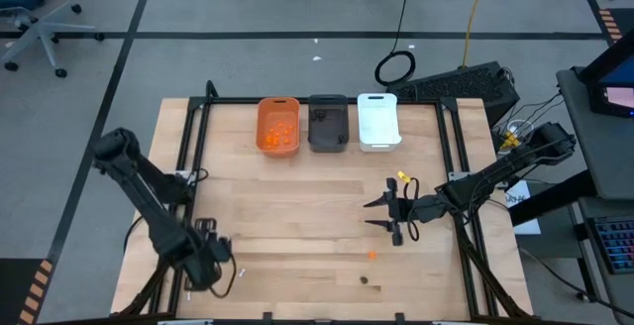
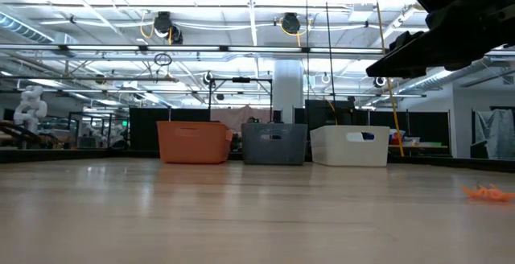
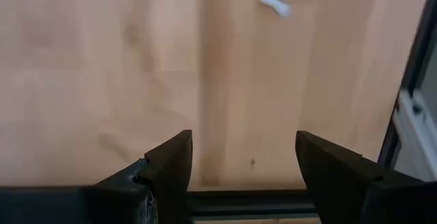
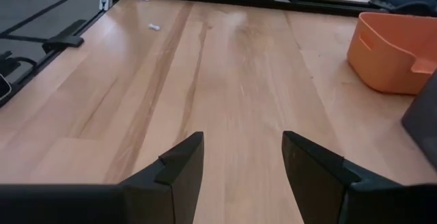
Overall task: Sort Halloween decoration
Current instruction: Put the white bone toy into the white bin
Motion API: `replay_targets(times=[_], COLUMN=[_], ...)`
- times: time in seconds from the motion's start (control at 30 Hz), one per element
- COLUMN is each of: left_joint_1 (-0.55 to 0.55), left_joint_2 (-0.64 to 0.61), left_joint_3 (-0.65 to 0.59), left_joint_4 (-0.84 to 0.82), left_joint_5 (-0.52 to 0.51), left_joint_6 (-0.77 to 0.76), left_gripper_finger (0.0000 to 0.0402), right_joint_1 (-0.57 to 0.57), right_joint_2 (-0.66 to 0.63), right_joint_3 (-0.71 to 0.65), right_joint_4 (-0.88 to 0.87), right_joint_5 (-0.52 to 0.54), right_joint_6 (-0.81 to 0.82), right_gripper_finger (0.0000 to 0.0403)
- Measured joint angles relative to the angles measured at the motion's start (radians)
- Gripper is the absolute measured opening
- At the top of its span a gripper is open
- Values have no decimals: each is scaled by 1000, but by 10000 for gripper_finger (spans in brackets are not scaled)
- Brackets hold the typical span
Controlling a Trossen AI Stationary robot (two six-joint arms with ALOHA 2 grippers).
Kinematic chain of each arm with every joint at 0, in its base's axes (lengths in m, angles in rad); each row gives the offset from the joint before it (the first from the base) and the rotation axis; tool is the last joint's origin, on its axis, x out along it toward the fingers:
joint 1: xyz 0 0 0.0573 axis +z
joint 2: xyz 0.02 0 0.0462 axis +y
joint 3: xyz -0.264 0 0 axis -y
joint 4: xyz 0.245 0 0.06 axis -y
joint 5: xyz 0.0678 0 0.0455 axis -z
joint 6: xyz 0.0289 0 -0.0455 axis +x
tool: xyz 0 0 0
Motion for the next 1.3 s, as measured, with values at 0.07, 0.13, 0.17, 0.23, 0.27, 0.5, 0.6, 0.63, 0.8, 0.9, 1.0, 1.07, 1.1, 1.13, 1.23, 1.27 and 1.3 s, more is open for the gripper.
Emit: replay_targets(times=[0.07,0.13,0.17,0.23,0.27,0.5,0.6,0.63,0.8,0.9,1.0,1.07,1.1,1.13,1.23,1.27,1.3], left_joint_1=[-29,-54,-66,-89,-100,-154,-163,-165,-170,-170,-170,-170,-170,-170,-177,-179,-183], left_joint_2=[38,69,82,104,113,155,170,176,199,202,202,202,202,202,203,206,212], left_joint_3=[0,0,0,0,0,0,0,0,0,0,0,0,0,0,-1,-1,-1], left_joint_4=[25,40,49,71,93,223,246,250,256,256,254,254,249,245,254,261,261], left_joint_5=[24,57,72,98,109,118,118,118,138,147,166,196,198,197,173,168,167], left_joint_6=[23,43,55,103,134,338,425,454,542,567,586,621,624,625,619,619,619], left_gripper_finger=[253,253,253,253,253,253,253,253,253,253,253,253,253,253,253,253,253], right_joint_1=[0,0,0,0,0,0,0,0,-7,-16,-20,-20,-20,-20,-20,-20,-20], right_joint_2=[1,7,10,15,20,36,44,44,45,45,45,45,45,45,45,45,45], right_joint_3=[0,0,0,0,0,0,0,0,0,0,0,0,0,0,0,0,0], right_joint_4=[0,3,3,6,10,7,10,7,11,11,11,11,11,11,11,11,11], right_joint_5=[0,0,0,0,0,1,6,6,28,29,28,28,28,28,28,28,28], right_joint_6=[9,9,9,9,9,7,-5,-15,-36,-42,-42,-42,-42,-42,-42,-42,-42], right_gripper_finger=[183,183,183,183,183,183,183,183,183,183,183,183,183,183,183,183,183])
